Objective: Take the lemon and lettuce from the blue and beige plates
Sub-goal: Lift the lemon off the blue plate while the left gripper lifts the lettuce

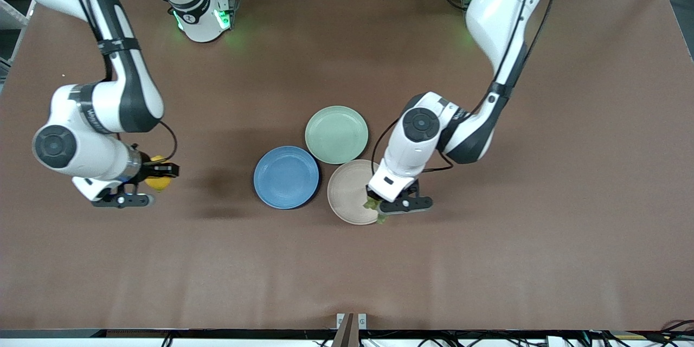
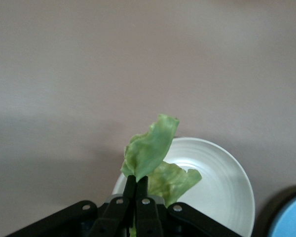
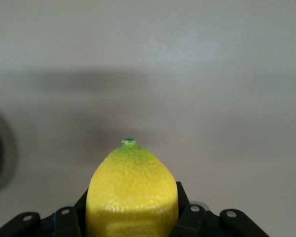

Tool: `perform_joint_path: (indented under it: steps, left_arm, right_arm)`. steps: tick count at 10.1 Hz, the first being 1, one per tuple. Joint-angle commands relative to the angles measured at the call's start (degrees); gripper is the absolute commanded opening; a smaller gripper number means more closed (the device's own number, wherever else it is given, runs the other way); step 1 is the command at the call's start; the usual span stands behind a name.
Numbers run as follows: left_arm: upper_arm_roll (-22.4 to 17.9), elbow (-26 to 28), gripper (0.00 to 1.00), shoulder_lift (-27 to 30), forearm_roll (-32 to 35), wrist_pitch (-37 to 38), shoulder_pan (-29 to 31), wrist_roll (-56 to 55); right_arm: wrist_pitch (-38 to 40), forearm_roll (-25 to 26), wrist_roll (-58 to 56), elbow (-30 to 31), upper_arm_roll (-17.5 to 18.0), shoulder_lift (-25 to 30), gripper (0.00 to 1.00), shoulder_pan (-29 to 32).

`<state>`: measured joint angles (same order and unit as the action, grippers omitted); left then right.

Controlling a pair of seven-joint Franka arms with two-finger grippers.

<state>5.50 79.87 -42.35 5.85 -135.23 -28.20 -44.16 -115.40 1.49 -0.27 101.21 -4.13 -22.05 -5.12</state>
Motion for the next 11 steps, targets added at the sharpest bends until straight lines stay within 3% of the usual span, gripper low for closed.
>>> perform_joint_path:
  steps: [1,6,11]
  left_arm:
    - [0.30,1.17,0.00,2.27,-0.31,3.03,4.19,-0.05]
    - [0.57,1.17,0.00,3.86,-0.40,12.87,14.38,14.51]
    - [0.22,1.87,0.00,2.01,-0.40,15.35,23.27,31.74]
  right_arm:
    - [-7.33,0.79,-5.16,7.91,-0.44,4.28,0.23,1.86]
    - [-20.71,0.88,-7.73,19.45,-0.44,5.44,0.23,4.51]
    - [-30.49,0.10,-9.49,24.12,-0.44,0.88,0.23,6.09]
